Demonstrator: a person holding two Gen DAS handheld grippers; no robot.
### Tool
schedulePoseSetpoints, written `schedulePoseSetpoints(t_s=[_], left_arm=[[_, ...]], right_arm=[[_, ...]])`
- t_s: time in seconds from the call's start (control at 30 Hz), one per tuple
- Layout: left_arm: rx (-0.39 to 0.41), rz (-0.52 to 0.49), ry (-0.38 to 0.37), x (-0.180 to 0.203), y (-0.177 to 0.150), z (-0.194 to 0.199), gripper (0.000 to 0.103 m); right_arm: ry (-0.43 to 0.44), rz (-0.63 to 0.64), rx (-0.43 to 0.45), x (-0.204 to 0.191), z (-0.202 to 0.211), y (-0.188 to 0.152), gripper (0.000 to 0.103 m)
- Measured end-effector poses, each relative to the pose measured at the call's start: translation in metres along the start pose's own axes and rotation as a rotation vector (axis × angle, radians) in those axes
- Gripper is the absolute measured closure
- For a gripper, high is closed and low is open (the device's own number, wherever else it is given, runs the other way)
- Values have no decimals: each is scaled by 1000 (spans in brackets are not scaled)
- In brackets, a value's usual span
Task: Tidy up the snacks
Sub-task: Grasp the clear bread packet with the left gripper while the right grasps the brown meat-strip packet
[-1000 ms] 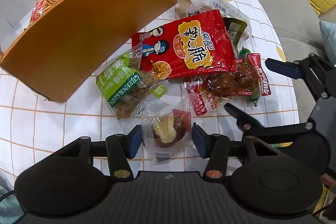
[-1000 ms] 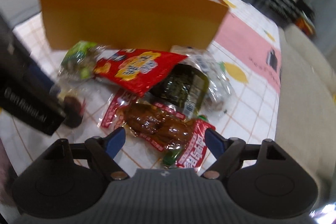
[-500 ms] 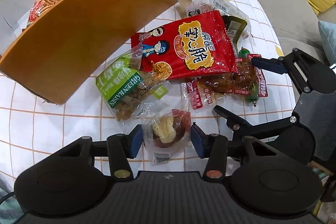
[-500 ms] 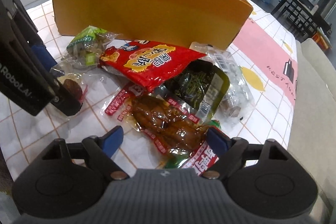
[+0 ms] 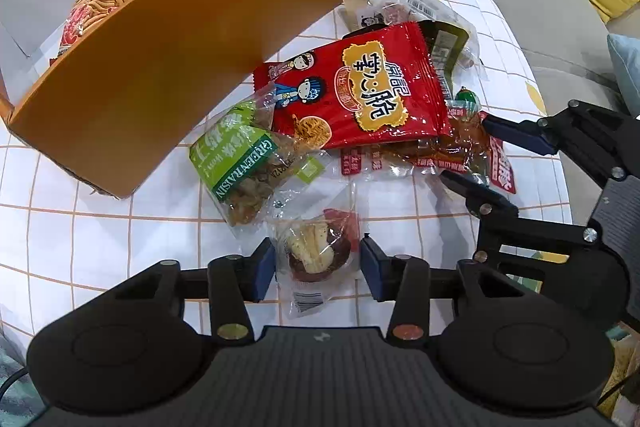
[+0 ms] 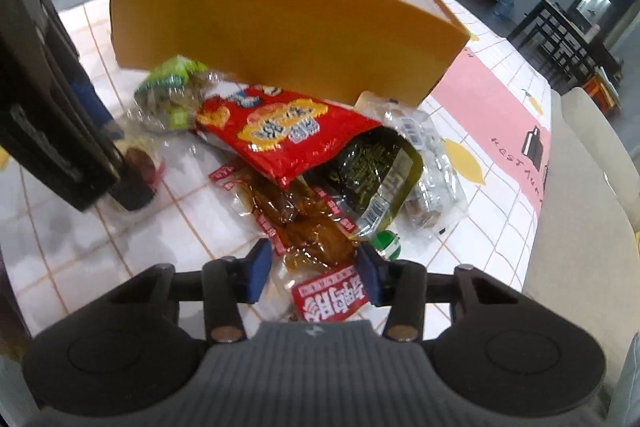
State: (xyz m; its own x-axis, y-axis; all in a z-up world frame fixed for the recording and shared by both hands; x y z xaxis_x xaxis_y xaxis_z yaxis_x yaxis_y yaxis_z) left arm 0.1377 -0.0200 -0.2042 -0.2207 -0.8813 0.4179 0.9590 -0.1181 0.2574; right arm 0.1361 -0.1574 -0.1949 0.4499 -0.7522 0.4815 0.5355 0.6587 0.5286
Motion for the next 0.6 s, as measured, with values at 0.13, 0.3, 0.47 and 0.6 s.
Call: schedulePoseSetpoints(t_s=[0.13, 0.3, 0.47, 0.6], left_arm=[[18, -10, -3, 2, 1, 5, 55], [39, -18, -17, 5, 2, 15, 55], [59, -34, -30, 12, 3, 24, 55], [63, -41, -34, 15, 1, 27, 55]], right_arm=[[-18, -10, 16, 1, 16, 8, 62], [32, -120, -14, 10, 32, 11, 64], [138, -326, -109, 26, 38, 4, 65], [239, -506, -191, 35, 37, -5, 103]])
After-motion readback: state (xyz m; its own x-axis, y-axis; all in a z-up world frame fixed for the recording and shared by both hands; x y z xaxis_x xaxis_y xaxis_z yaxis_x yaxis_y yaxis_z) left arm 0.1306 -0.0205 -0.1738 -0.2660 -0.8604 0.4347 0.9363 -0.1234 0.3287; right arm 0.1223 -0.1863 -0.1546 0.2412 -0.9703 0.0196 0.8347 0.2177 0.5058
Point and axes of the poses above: each gripper's, at about its wrist camera, not at the fingertips, and z roughly against the way its jaws point, x to its right, y to its top, the point moved 6 cm from there along -z, roughly the way its jaws point, and after that the axes turned 15 degrees about -y, right-handed, at the moved point
